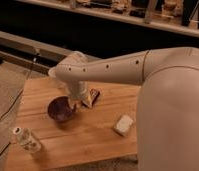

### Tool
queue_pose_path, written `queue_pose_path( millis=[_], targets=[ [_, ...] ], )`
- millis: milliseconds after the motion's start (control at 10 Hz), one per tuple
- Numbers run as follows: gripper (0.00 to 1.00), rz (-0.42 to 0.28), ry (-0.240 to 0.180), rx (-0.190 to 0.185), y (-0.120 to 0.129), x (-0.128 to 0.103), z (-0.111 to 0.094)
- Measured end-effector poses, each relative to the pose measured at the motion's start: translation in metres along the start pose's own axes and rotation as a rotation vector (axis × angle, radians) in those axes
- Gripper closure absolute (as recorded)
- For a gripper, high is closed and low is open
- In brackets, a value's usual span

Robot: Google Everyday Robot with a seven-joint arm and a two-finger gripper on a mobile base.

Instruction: Place the white sponge in the ceramic cup

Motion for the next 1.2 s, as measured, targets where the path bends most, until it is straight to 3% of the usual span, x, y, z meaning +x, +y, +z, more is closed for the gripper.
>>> queue_pose_path(
  millis=[200,500,700,1200],
  targets=[
    [0.35,0.093,-0.037,0.047,-0.044,-0.012,-0.008],
    [0.35,0.22,-0.057,0.071,-0.097,-0.002,-0.014],
    [0.35,0.277,-0.048,0.067,-0.118,0.012,-0.006],
    [0.35,0.433,-0.051,-0.002,-0.158,0.033,0.017]
  ],
)
